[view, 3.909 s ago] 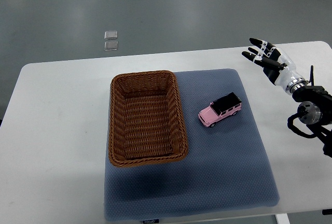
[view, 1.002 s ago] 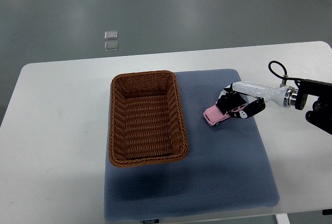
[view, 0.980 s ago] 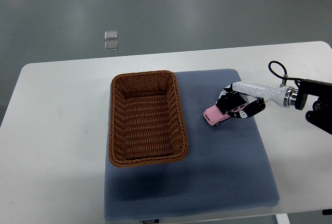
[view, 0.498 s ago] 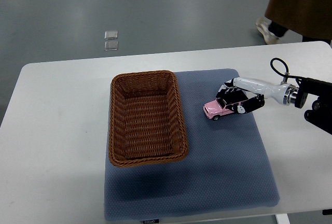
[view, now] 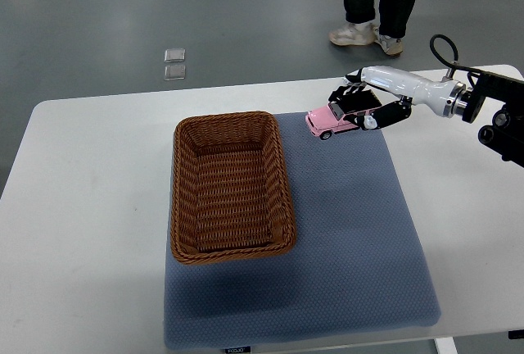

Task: Place pink car in brown basket
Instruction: 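Lift the pink car and carry it over the wicker basket, then lower the car into the basket and open the right hand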

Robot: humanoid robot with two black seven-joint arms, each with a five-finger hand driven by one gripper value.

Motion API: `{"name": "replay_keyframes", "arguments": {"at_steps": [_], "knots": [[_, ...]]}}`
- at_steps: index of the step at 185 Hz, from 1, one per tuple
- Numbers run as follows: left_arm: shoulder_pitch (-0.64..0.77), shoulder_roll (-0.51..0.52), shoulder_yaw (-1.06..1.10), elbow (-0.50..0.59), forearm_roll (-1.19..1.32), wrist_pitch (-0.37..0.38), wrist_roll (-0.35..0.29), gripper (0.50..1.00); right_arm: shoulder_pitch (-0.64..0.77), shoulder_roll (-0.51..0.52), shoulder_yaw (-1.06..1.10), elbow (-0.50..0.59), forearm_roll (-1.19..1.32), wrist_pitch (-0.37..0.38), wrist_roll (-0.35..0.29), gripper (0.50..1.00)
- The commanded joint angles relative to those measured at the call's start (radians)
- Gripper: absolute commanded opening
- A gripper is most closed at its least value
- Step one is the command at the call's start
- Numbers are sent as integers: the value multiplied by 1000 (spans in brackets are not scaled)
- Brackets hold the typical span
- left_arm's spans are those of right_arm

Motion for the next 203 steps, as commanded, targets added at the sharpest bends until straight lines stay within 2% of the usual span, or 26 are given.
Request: {"name": "replay_keyframes", "arguments": {"at_steps": [1, 95, 136, 166, 169, 170, 171, 172, 173, 174, 175, 176, 177, 178, 179, 180, 182, 185, 188, 194, 203], "knots": [[0, 0, 0, 0, 0, 0, 0, 1000, 30, 11, -4, 38, -1, 8, 0, 500], [-2, 0, 3, 0, 0, 0, 2, 1000, 50, 287, -65, 33, -29, 12, 0, 500], [-2, 0, 3, 0, 0, 0, 0, 1000, 25, 341, -126, -43, -30, -60, 0, 500], [-2, 0, 5, 0, 0, 0, 0, 1000, 22, 348, -126, -56, -29, -71, 0, 500], [-2, 0, 5, -2, 0, -2, 0, 1000, 21, 348, -126, -56, -29, -71, 0, 543], [-2, 0, 5, -2, 0, -2, 0, 1000, 21, 348, -126, -56, -29, -71, 0, 543], [-2, 0, 5, -2, 0, -2, 0, 1000, 21, 347, -126, -56, -29, -71, 0, 570], [-2, 0, 5, -2, 0, -2, 0, 1000, 21, 347, -126, -56, -29, -71, 0, 570], [-2, 0, 5, -3, 2, 0, 0, 1000, 21, 347, -126, -56, -29, -71, 0, 594], [-2, 0, 5, -3, 2, 0, 0, 1000, 21, 347, -126, -56, -29, -71, 0, 594], [-2, 0, 5, -3, 0, 0, 2, 1000, 21, 347, -126, -56, -29, -71, 0, 625], [-2, 0, 5, -3, 0, 0, 2, 1000, 21, 347, -126, -56, -29, -71, 0, 625], [-2, 0, 5, -3, 0, 0, 0, 1000, 19, 345, -126, -56, -29, -72, 0, 655], [-2, 0, 5, -3, 0, 0, 0, 1000, 19, 345, -126, -56, -29, -72, 0, 656], [-2, 0, 5, -5, 0, 0, 0, 1000, 19, 344, -126, -56, -29, -74, 0, 688], [-2, 0, 5, -5, 0, 0, 0, 1000, 19, 344, -126, -56, -29, -74, 0, 688], [-2, 0, 3, -5, 0, 0, 0, 1000, 18, 344, -126, -56, -27, -80, 0, 747], [-2, 0, 5, -5, 0, 0, 0, 1000, 16, 344, -126, -56, -27, -83, 0, 772], [-2, 0, 3, -5, 0, 0, 0, 1000, 15, 342, -126, -56, -27, -89, 0, 823], [-2, 0, 5, -6, 0, 0, 0, 1000, 10, 342, -126, -56, -27, -98, 0, 872], [-2, 0, 3, -6, 2, 0, 0, 1000, 7, 341, -126, -56, -27, -108, 0, 905]]}}
